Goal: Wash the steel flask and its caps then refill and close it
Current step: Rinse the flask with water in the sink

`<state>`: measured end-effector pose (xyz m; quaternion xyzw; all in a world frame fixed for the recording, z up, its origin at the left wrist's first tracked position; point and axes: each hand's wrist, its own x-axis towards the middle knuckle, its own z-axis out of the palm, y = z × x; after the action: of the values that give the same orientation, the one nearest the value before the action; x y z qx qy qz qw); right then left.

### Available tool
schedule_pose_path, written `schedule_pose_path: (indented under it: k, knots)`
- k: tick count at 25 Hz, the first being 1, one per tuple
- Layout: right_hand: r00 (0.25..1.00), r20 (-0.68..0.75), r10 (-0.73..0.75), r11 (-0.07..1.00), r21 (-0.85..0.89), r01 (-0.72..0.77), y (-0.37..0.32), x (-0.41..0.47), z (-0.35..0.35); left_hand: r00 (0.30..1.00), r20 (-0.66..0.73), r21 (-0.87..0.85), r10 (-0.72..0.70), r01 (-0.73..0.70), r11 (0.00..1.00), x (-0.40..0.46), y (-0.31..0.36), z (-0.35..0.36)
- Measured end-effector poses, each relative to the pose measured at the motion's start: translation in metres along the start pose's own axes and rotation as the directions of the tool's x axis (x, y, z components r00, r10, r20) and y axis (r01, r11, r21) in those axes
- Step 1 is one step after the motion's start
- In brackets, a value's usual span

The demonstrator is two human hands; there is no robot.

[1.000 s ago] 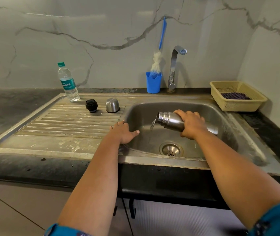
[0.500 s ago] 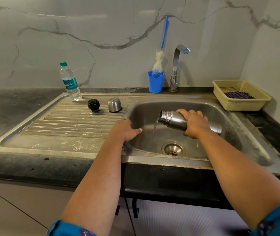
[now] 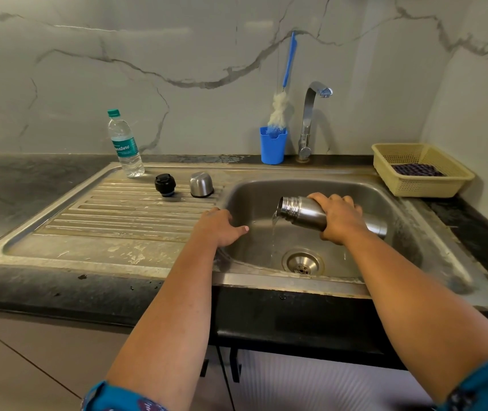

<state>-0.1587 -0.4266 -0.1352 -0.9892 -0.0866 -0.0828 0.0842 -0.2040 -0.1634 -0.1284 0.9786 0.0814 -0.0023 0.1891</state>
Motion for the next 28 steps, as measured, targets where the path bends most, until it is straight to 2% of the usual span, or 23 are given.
schedule_pose_path:
  k: [28]
  knots:
    - [1.0,-0.006,-0.009,0.998,-0.055,0.009,-0.0007,-0.0006,0.0006,1.0,0.0,-0.009,-0.008,0.008,1.0,-0.0023,0.0026,-0.002]
